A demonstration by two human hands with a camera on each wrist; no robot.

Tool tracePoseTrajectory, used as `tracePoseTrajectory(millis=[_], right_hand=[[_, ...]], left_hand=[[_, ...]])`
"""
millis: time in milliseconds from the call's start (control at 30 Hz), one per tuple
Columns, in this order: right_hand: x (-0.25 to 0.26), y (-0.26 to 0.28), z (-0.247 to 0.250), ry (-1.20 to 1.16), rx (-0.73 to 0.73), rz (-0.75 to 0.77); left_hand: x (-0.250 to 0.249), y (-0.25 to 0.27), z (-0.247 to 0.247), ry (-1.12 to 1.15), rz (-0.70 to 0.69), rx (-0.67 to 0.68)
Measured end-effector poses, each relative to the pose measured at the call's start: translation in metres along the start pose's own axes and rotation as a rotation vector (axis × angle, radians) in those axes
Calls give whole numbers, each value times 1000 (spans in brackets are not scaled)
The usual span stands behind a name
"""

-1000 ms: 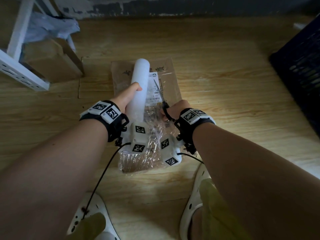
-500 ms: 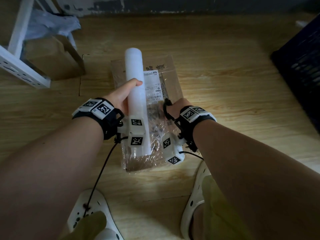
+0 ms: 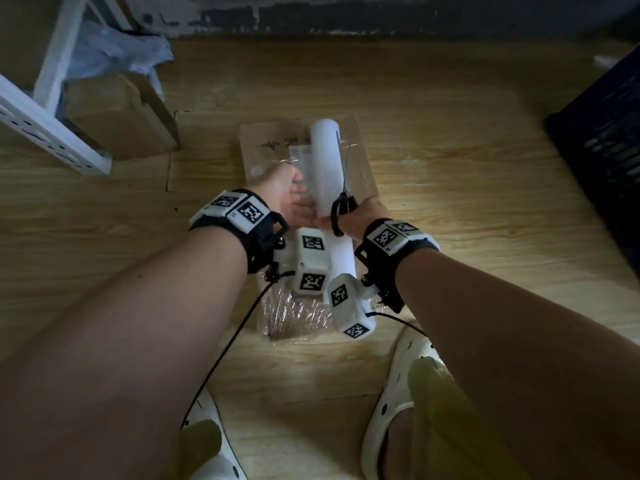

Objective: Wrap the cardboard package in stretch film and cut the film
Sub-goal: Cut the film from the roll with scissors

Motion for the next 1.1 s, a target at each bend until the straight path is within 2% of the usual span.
tracePoseTrajectory(millis=[67, 167, 200, 300, 433, 533, 600, 700, 833, 967, 1100], right_hand=[[2, -2, -5, -45, -22, -35], [4, -5, 2, -40, -48, -67], [4, -6, 7, -24, -56, -57], [1, -9, 23, 22, -110, -32], [-6, -8, 31, 90, -128, 4], [-11, -12, 34, 24, -76, -51], [-13, -16, 37, -13, -64, -83], [-13, -16, 36, -35, -22, -40], [2, -10, 27, -67, -74, 105], [17, -9, 17, -108, -71, 134], [25, -15, 21, -35, -78, 116]], left_hand=[[6, 0, -1, -203, -49, -6], [6, -1, -7, -694, -262, -44], [6, -1, -10, -776, -302, -21], [10, -4, -19, -816, -347, 64], [10, -12, -26, -908, -482, -31], [8, -15, -23, -928, -552, -105], [7, -12, -23, -1000, -657, -146], [8, -11, -31, -1132, -774, -144], [5, -22, -38, -1209, -816, -89], [5, -34, -35, -1225, -831, -189], [7, -50, -34, -1164, -710, -169]])
Point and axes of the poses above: each hand's wrist, its own y-axis away from the middle knuckle, its own z-axis out of the back of the hand, x = y × z, the point moved 5 cm from there along -y, towards the middle knuckle, and after that the axes turned 13 degrees about -x, right-handed, at the moved point
